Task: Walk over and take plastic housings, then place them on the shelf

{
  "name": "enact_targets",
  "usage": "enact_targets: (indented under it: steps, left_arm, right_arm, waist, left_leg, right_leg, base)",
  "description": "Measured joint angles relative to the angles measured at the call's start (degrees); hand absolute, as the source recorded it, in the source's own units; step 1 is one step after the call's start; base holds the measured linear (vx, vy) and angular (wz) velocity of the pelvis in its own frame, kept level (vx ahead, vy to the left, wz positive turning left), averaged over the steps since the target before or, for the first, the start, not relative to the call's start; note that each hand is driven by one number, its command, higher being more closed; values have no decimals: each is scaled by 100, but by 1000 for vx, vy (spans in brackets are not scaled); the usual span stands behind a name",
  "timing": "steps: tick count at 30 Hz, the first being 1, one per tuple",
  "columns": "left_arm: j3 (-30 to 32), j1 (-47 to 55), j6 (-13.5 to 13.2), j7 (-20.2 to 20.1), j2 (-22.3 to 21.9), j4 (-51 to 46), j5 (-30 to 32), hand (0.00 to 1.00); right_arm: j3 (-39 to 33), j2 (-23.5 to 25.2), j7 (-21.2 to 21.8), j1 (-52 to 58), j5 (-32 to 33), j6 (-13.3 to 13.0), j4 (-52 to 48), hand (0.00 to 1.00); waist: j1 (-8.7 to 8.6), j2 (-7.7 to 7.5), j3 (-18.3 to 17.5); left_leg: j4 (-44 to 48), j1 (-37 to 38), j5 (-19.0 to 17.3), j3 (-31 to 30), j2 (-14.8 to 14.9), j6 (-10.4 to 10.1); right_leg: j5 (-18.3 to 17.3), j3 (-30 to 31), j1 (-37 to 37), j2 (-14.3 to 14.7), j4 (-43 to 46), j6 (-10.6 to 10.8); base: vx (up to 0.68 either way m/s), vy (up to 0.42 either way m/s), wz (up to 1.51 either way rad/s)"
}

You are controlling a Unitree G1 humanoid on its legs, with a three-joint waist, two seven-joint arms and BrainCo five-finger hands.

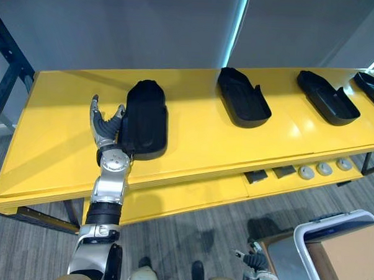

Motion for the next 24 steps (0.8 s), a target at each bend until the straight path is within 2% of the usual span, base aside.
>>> enact_targets:
  steps: [4,8,10,13,17,18,24]
  left_arm:
    - [50,0,-7,71,-43,-42,-219,0]
    - [-308,121,-58,282,-60,-1167,-244,0]
    - [-649,377,-305,403,-66,-2087,-26,0]
    - [-1042,956,-549,382,-171,-2793,330,0]
    - [-1289,1942,-719,347,-451,-3380,588,0]
    - [-1349,2169,-780,322,-493,-3470,594,100]
    - [-1581,3493,-1171,74,-575,-3800,698,100]
  right_arm:
    - [5,-5,0,24,1,-3,-198,0]
    - [213,-52,-5,38,9,-36,-233,0]
    - [227,-35,-3,31,54,-46,-233,0]
    - [225,-36,-4,28,104,-59,-227,0]
    - [226,-32,-8,25,114,-120,-204,0]
    - [226,-33,-12,34,113,-135,-190,0]
    - [415,-43,-24,46,110,-173,-139,0]
  waist:
    - [-1,23,119]
    - [64,24,151]
    - [81,41,162]
    - [85,56,172]
    - [163,64,178]
    - [231,71,182]
    - [299,99,202]
  left_leg:
    - [-14,72,0,4,-2,-1]
    - [-18,52,0,-30,-12,-1]
    - [-19,39,1,-72,-29,-1]
    - [-14,41,1,-138,-50,0]
    - [-14,54,0,-235,-66,1]
    - [-16,59,0,-244,-66,1]
    - [-66,126,2,-398,-141,4]
  right_leg:
    - [0,2,72,-2,-10,0]
    - [-2,-25,72,-4,-23,0]
    - [-4,-55,86,-12,-30,0]
    - [-9,-127,133,-23,-33,3]
    - [-53,-203,200,-31,-21,6]
    - [-64,-210,202,-31,-7,5]
    - [-182,-428,330,-74,60,20]
  base:
    - [0,0,0]
    - [0,0,4]
    - [0,0,9]
    - [6,2,12]
    - [-17,2,14]
    - [-34,-3,12]
    - [-17,1,19]
